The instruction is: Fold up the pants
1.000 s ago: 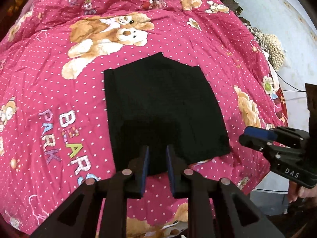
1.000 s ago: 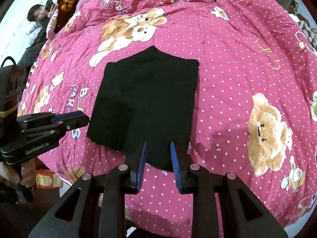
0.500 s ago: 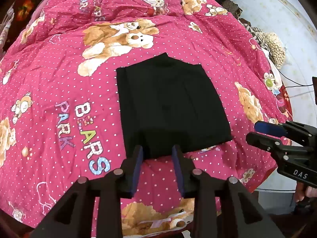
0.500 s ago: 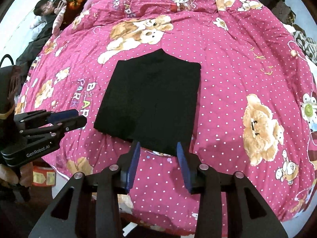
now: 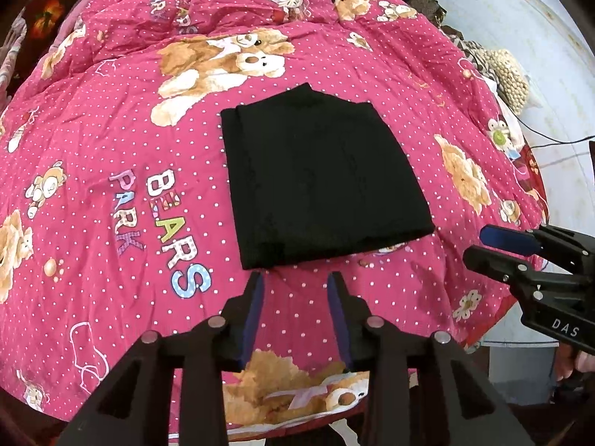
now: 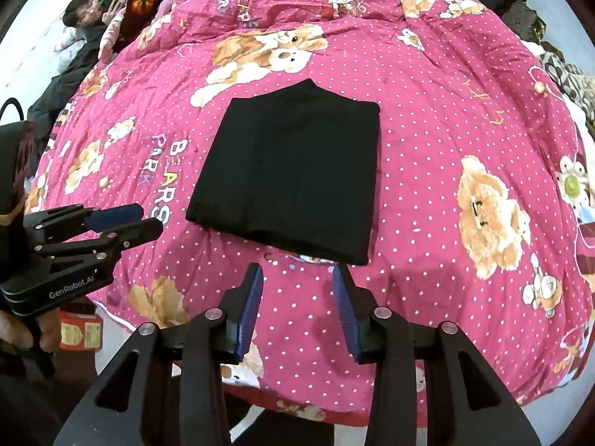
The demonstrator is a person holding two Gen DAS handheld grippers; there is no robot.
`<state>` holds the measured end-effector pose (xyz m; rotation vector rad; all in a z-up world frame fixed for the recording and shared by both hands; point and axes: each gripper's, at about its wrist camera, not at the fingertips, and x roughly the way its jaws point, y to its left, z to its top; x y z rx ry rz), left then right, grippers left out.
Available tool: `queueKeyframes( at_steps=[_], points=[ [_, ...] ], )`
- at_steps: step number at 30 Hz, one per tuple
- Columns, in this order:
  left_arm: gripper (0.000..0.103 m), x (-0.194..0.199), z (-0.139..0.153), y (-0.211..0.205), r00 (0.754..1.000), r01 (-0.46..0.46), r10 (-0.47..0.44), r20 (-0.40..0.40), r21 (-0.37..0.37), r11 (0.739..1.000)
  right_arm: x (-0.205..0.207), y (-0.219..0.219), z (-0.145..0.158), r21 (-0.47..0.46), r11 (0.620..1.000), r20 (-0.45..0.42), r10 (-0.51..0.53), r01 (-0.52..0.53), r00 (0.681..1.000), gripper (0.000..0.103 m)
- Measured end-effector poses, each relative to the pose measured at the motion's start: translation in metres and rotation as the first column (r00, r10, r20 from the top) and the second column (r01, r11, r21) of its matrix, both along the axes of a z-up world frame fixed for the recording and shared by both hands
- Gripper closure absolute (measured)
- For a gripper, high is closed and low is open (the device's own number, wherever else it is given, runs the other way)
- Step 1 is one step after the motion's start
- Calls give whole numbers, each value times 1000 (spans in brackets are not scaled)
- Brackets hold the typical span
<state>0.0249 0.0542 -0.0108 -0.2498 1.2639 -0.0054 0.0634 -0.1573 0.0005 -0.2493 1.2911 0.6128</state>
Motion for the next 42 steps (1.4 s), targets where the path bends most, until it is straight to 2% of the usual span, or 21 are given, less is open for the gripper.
queueKeyframes(
  at_steps=[9,16,18,20,23,32,36,42],
  points=[
    [66,5,-11,0,999,47,-47,-13,-43,998,-9,-6,-11,12,996,-44,-89,90,995,64],
    [66,31,-28,-9,997,59,-62,-45,-55,997,8,-19,-26,23,990,-94,-136,139,986,64],
    [66,38,-32,-11,996,71,-74,-59,-45,996,13,-18,-31,32,989,-112,-140,145,984,64],
    [66,48,-36,-13,994,80,-83,-69,-42,996,18,-17,-35,39,989,-125,-137,143,983,72],
    [66,61,-43,-15,991,95,-98,-86,-35,995,31,-13,-44,42,990,-143,-128,135,981,76],
    [66,85,-84,-11,969,135,-134,-207,-6,991,60,-3,-89,-4,991,-202,-130,132,971,77],
    [66,87,-88,-17,964,151,-144,-223,16,988,62,-1,-106,-18,992,-233,-129,128,964,77],
    [66,83,-78,-23,968,140,-128,-216,40,989,64,-5,-104,-2,993,-249,-113,116,962,77]
  ],
)
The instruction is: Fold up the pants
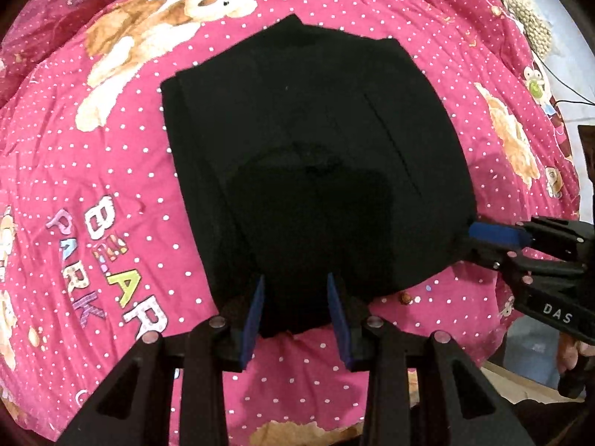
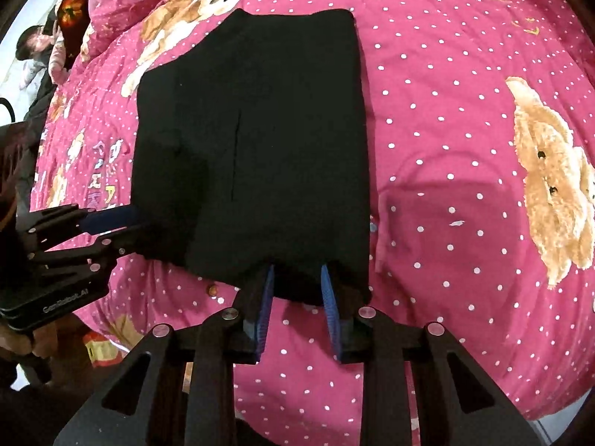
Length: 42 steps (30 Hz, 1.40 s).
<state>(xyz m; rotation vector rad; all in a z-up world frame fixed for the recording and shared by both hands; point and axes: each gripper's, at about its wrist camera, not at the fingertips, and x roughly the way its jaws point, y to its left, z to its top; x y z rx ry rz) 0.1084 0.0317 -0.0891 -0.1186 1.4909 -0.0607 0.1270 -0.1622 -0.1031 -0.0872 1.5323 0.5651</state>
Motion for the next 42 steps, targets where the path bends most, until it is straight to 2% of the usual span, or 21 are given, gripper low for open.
queueKeyframes(
  at_steps=[5,7,10,15,18,30,42],
  points=[
    [66,-14,26,-7,998,-17,17,55,3,1000,-9,-9,23,-9,1000,61,14,-13,998,77],
    [66,-22,37,-10,996,-21,21,85,0,1000,-17,-16,32,20,1000,68,15,-17,998,77],
    [66,-29,49,-11,993,-29,28,116,10,1000,-29,-23,47,-1,999,116,35,-35,993,77],
    [66,-38,66,-6,985,-59,52,163,36,998,-45,-32,72,-6,997,222,75,-76,972,77],
    [66,-44,70,-8,983,-67,59,176,41,997,-52,-33,78,-10,995,251,95,-95,963,77],
    [66,-53,74,-18,984,-78,72,164,34,996,-66,-30,86,9,989,261,138,-145,955,77],
    [66,-47,74,-23,986,-76,68,151,46,996,-61,-28,86,9,986,259,157,-165,953,77]
  ],
)
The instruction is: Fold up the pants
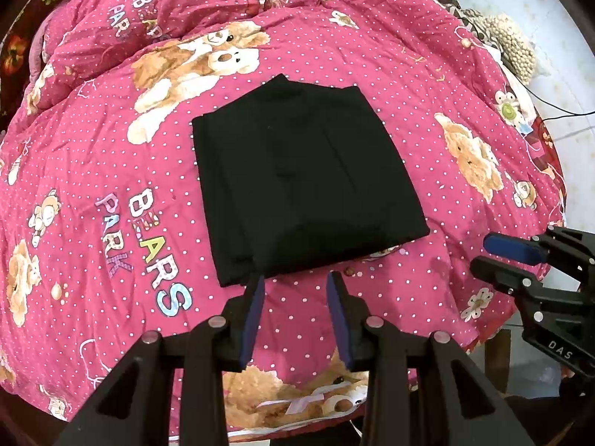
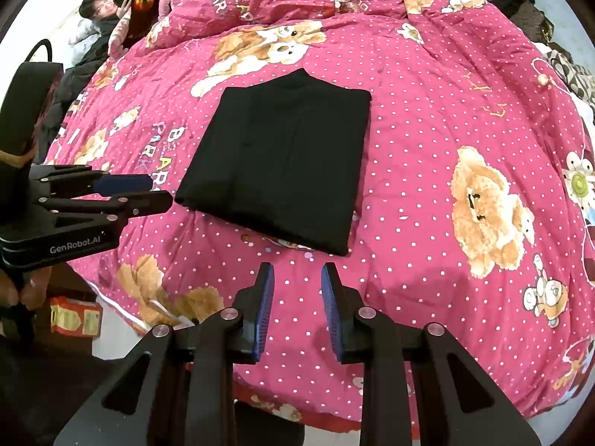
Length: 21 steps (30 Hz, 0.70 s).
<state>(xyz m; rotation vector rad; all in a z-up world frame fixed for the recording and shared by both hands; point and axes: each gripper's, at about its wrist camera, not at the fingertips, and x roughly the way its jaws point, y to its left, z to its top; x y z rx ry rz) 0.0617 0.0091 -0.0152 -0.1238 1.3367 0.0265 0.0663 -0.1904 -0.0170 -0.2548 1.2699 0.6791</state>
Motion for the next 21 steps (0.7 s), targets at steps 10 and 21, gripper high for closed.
queueKeyframes(
  at_steps=[10,21],
  points=[
    [66,3,2,6,1000,-28,28,5,2,1000,7,7,-1,5,999,-3,34,-34,999,77],
    [66,3,2,11,999,-51,51,12,-37,998,11,14,-3,-5,998,1,60,-60,998,77]
  ],
)
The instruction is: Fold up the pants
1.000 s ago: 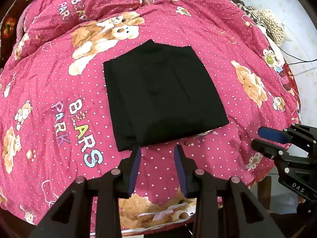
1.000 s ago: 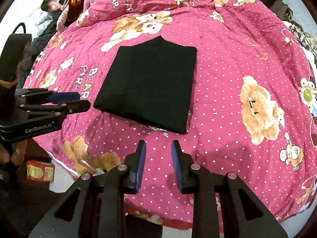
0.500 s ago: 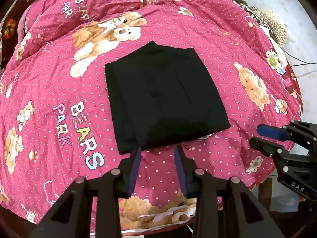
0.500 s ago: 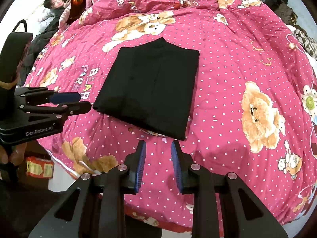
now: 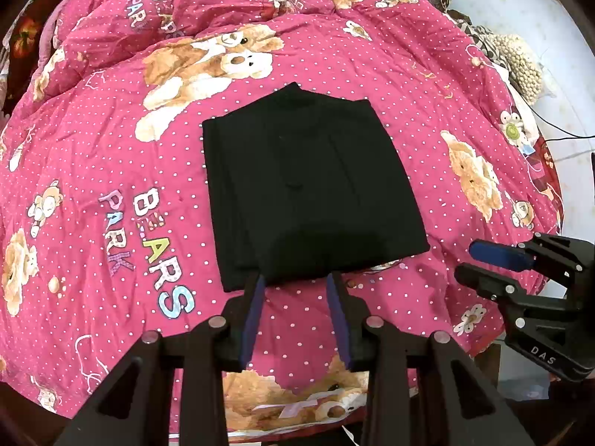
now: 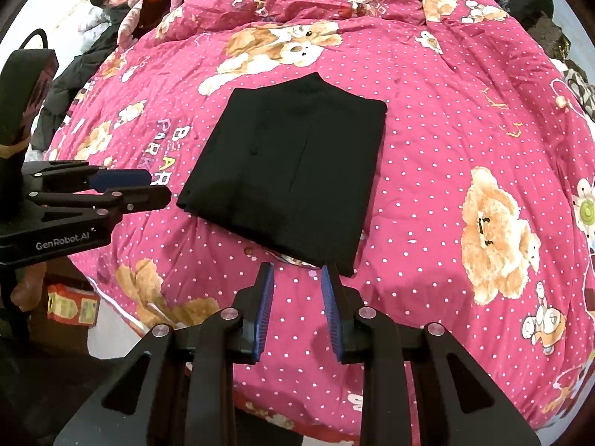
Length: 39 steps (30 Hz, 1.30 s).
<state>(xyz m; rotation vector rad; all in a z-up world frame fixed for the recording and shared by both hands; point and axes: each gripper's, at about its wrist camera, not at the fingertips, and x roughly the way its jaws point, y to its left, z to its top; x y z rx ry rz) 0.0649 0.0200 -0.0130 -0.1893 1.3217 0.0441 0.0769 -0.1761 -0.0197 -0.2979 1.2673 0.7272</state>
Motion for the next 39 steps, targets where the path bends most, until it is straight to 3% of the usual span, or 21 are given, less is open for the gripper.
queueKeyframes(
  at_steps=[20,28,31,39],
  points=[
    [66,5,-3,0,1000,11,-11,-5,0,1000,5,3,-3,-12,1000,-5,-1,1,1000,77],
    [66,7,-5,-1,1000,13,-13,-14,16,1000,6,4,-4,-14,1000,-6,0,0,1000,77],
    [66,7,-4,-4,1000,19,-18,-21,54,998,6,4,-4,-14,1000,-7,0,0,1000,77],
    [66,7,-4,-3,1000,19,-18,-18,36,999,5,5,-6,-16,1000,-8,1,-1,1000,77]
  ],
)
